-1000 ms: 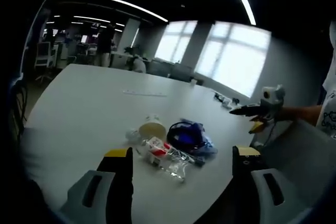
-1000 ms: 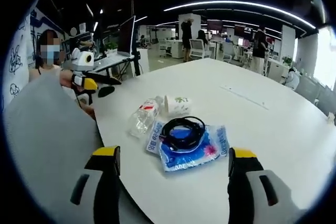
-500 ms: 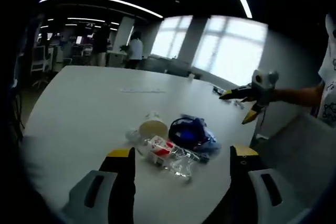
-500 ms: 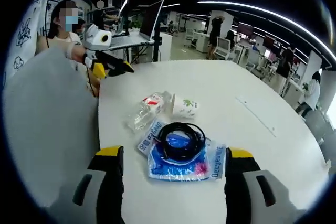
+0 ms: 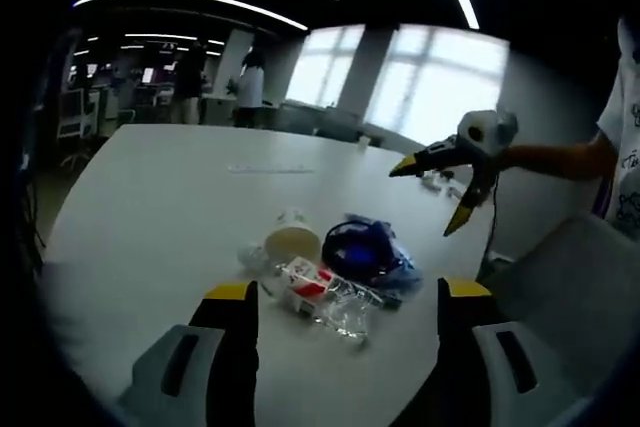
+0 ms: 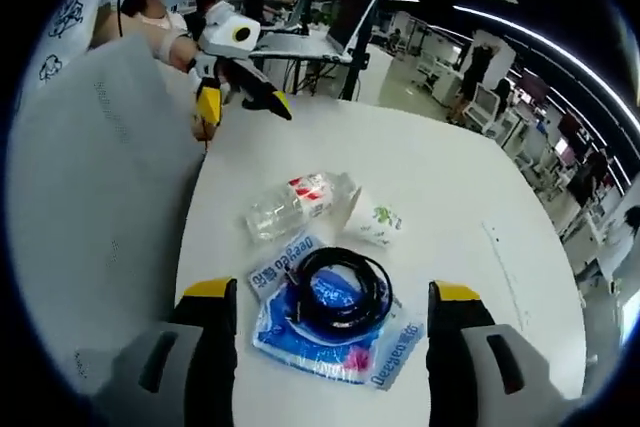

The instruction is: Arrange the tabletop items into an orderly group along one side of the table until the central work area is clear of visible clutter.

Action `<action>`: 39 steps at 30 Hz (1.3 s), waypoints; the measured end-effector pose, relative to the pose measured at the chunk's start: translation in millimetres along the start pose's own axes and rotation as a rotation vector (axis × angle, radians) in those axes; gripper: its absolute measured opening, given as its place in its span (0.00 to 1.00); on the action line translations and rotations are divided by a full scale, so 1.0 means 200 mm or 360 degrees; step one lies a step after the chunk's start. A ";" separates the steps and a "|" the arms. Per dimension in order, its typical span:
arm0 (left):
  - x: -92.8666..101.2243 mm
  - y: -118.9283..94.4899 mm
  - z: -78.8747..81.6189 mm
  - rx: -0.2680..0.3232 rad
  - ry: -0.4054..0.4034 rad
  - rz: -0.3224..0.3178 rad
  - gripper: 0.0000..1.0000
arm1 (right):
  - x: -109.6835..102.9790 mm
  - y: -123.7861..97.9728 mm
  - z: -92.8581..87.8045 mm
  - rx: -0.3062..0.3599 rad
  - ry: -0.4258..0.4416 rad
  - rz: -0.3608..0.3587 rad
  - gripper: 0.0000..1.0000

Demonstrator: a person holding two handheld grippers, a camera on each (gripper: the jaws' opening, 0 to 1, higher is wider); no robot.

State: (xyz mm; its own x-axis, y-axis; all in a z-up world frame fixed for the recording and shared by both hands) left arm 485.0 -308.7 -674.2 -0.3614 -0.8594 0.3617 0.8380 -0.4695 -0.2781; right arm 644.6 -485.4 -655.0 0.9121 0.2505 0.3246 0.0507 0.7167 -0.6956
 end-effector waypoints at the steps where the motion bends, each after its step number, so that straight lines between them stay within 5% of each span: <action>1: 0.00 0.00 0.00 0.0001 -0.0003 0.0002 0.71 | 0.01 0.01 0.02 0.0008 -0.0024 0.0022 0.76; 20: -0.04 0.01 -0.01 -0.0010 0.0000 -0.0001 0.73 | 0.13 0.25 0.20 -0.0045 -0.0549 0.0226 0.69; 39: -0.06 0.01 -0.02 -0.0001 0.0002 0.0022 0.76 | 0.17 0.51 0.20 -0.0162 -0.0876 0.0412 0.65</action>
State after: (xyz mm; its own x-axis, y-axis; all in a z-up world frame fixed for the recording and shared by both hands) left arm 490.2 -300.1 -683.6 -0.3503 -0.8661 0.3567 0.8426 -0.4577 -0.2839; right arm 664.4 -377.9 -688.7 0.5574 0.7267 0.4014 -0.0811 0.5289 -0.8448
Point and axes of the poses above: the point that each gripper's makers call its tool centre point, and the gripper's own axes: y roughly forward along the fingers, x roughly to its right, z roughly out of its top, the point moved 4 cm from there along -y, roughly backward along the fingers, and after that the axes turned 7 degrees about -z, right-handed, at the moved point
